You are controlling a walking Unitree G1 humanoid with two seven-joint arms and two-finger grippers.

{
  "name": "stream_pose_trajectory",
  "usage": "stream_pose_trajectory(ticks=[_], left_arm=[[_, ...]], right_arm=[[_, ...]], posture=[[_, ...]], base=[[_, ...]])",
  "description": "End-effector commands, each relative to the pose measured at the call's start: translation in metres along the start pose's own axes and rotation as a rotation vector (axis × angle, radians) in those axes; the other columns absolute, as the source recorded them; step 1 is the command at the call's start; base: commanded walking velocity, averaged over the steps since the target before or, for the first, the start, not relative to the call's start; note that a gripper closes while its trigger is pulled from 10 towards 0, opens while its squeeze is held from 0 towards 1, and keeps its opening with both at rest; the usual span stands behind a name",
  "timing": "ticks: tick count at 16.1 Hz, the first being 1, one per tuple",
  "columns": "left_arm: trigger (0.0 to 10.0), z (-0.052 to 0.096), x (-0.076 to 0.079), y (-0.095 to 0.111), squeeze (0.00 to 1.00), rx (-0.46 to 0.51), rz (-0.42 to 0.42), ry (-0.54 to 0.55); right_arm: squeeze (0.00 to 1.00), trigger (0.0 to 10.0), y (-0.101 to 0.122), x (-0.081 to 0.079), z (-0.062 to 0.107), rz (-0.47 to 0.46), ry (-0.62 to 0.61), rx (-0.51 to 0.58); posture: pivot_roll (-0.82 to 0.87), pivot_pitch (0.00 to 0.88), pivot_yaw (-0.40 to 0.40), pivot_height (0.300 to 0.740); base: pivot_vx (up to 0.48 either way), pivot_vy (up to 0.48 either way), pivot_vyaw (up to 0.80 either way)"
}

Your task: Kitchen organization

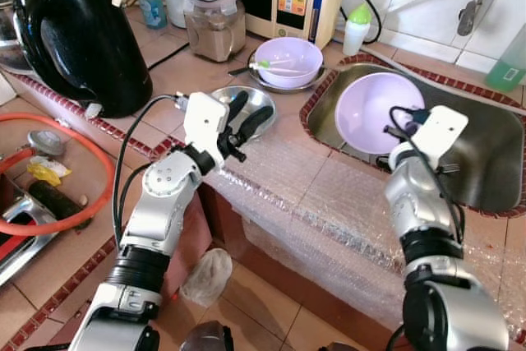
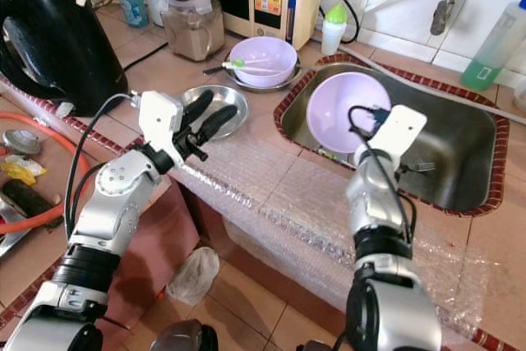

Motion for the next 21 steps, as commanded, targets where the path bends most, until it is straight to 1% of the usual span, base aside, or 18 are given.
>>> stream_pose_trajectory(ticks=[1, 2, 3, 4, 5, 6, 8, 9, 12, 13, 14, 15, 16, 18, 19, 20, 21], left_arm=[[10.0, 0.001, 0.004, 0.002, 1.00, -0.009, -0.021, -0.017], [10.0, 0.002, 0.005, 0.001, 1.00, -0.025, -0.022, -0.024], [10.0, 0.004, 0.005, -0.001, 1.00, -0.047, -0.025, -0.040], [10.0, 0.006, 0.007, -0.004, 1.00, -0.068, -0.031, -0.056], [10.0, 0.012, 0.011, -0.014, 1.00, -0.151, -0.055, -0.116], [10.0, 0.014, 0.013, -0.017, 1.00, -0.174, -0.063, -0.138], [10.0, 0.020, 0.015, -0.024, 1.00, -0.230, -0.070, -0.160], [10.0, 0.021, 0.015, -0.025, 1.00, -0.239, -0.074, -0.166], [10.0, 0.023, 0.016, -0.025, 1.00, -0.256, -0.064, -0.176], [10.0, 0.021, 0.017, -0.024, 1.00, -0.261, -0.066, -0.178], [10.0, 0.019, 0.017, -0.024, 1.00, -0.261, -0.068, -0.181], [10.0, 0.017, 0.017, -0.022, 1.00, -0.260, -0.070, -0.183], [10.0, 0.015, 0.017, -0.021, 1.00, -0.263, -0.067, -0.184], [10.0, 0.013, 0.016, -0.023, 1.00, -0.276, -0.071, -0.186], [10.0, 0.013, 0.016, -0.023, 1.00, -0.280, -0.068, -0.186], [10.0, 0.013, 0.016, -0.023, 1.00, -0.283, -0.067, -0.188], [10.0, 0.011, 0.015, -0.024, 1.00, -0.289, -0.069, -0.191]], right_arm=[[0.00, 0.0, 0.000, 0.002, -0.002, 0.012, -0.016, -0.003], [0.00, 0.0, -0.003, 0.004, -0.004, 0.042, -0.028, -0.015], [0.00, 0.0, -0.010, 0.007, -0.005, 0.075, -0.040, -0.050], [0.00, 3.1, -0.016, 0.008, -0.006, 0.094, -0.047, -0.082], [0.22, 10.0, -0.030, 0.007, -0.007, 0.169, -0.034, -0.155], [1.00, 10.0, -0.034, 0.006, -0.006, 0.149, -0.030, -0.173], [1.00, 10.0, -0.040, -0.001, -0.005, 0.152, -0.003, -0.202], [1.00, 10.0, -0.040, -0.003, -0.005, 0.157, 0.001, -0.200], [1.00, 10.0, -0.040, -0.015, -0.002, 0.155, 0.040, -0.179], [1.00, 10.0, -0.034, -0.025, -0.002, 0.184, 0.082, -0.133], [1.00, 10.0, -0.030, -0.033, 0.000, 0.172, 0.130, -0.100], [1.00, 10.0, -0.023, -0.042, 0.002, 0.175, 0.179, -0.045], [1.00, 10.0, -0.021, -0.046, 0.004, 0.211, 0.199, -0.015], [1.00, 10.0, -0.030, -0.044, 0.010, 0.264, 0.207, -0.004], [1.00, 10.0, -0.034, -0.042, 0.013, 0.222, 0.209, -0.014], [1.00, 10.0, -0.037, -0.039, 0.015, 0.210, 0.208, -0.012], [1.00, 10.0, -0.037, -0.032, 0.018, 0.239, 0.205, 0.028]], posture=[[0.04, 0.014, 0.035, 0.740], [0.04, 0.014, 0.035, 0.740], [0.04, 0.017, 0.036, 0.740], [0.04, 0.017, 0.036, 0.740], [0.06, 0.031, 0.037, 0.740], [0.06, 0.031, 0.037, 0.740], [0.07, 0.043, 0.037, 0.740], [0.07, 0.050, 0.037, 0.740], [0.08, 0.056, 0.041, 0.740], [0.08, 0.057, 0.045, 0.740], [0.08, 0.059, 0.051, 0.740], [0.07, 0.059, 0.053, 0.740], [0.07, 0.059, 0.058, 0.740], [0.06, 0.057, 0.068, 0.740], [0.06, 0.054, 0.073, 0.740], [0.06, 0.054, 0.073, 0.740], [0.04, 0.046, 0.084, 0.740]], base=[[0.000, 0.000, 0.00], [0.000, 0.000, 0.00], [0.000, 0.000, 0.00], [0.000, 0.000, 0.00], [0.000, 0.000, 0.00], [0.000, 0.000, 0.00], [0.000, 0.000, 0.00], [0.000, 0.000, 0.00], [0.000, 0.000, 0.00], [0.000, 0.000, 0.00], [0.000, 0.000, 0.00], [0.000, 0.000, 0.00], [0.000, 0.000, 0.00], [0.000, 0.000, 0.00], [0.000, 0.000, 0.00], [0.000, 0.000, 0.00], [0.000, 0.000, 0.00]])
Point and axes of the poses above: a point about 5 cm out from each wrist's last joint towards the gripper, its own z axis pointing back from the gripper into the wrist, its own y axis along the axis of the wrist's last joint, x = y × z, the point moved 6 cm from there along -z, pointing out of the wrist towards the gripper, and after that the axes turned 11 degrees about z, right-handed, at the moved point
